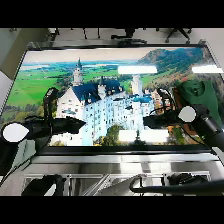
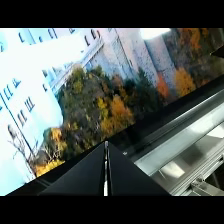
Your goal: Fold the shirts.
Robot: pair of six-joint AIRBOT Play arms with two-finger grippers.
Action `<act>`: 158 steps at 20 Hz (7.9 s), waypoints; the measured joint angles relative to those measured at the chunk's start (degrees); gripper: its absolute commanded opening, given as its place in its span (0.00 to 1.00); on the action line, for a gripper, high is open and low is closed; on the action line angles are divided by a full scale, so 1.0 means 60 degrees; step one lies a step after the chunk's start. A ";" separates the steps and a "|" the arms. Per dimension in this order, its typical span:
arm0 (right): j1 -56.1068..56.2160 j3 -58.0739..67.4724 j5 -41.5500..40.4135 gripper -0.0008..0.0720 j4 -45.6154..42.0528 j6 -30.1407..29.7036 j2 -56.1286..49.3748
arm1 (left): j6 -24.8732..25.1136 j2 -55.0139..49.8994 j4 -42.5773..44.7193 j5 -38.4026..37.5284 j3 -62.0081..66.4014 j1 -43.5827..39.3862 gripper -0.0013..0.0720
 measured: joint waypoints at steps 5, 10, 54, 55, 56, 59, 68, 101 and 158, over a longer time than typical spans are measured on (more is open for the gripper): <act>0.0000 0.0000 0.0000 0.04 0.0000 0.0000 0.0000 | -0.0007 0.0648 0.0178 0.0000 0.0000 0.0000 0.04; 0.0000 0.0000 0.0000 0.04 0.0004 0.0000 0.0000 | -0.1526 0.1741 0.3100 -0.1224 0.0346 -0.0004 0.20; 0.0004 -0.0004 -0.0291 0.04 0.0004 0.0000 -0.0076 | -0.1494 -0.1672 0.4313 -0.1086 0.4816 0.3147 0.03; 0.0004 -0.0004 -0.0291 0.04 0.0004 0.0000 -0.0080 | -0.1639 -0.1439 0.3974 -0.1078 0.5049 0.2495 0.03; 0.0004 -0.0004 -0.0288 0.04 0.0004 0.0000 -0.0080 | -0.1785 -0.1290 0.3763 -0.1035 0.5195 0.1927 0.03; 0.0004 -0.0004 -0.0288 0.04 0.0004 0.0000 -0.0080 | -0.2215 -0.1224 0.3333 -0.0856 0.5249 0.0368 0.03; -0.0197 0.0164 -0.0634 0.36 -0.0175 -0.0295 -0.0142 | -0.2612 -0.4248 0.3016 0.0637 0.4845 -0.1687 0.98; -0.0940 0.0106 -0.3140 0.04 0.6743 -0.6856 -0.4878 | 0.0076 -0.7705 0.0696 0.1621 0.2350 0.2171 0.03; -0.4044 0.3665 0.4630 0.71 0.0470 0.0095 -0.2943 | 0.0503 -0.7038 0.3260 0.1293 0.4623 0.3778 0.03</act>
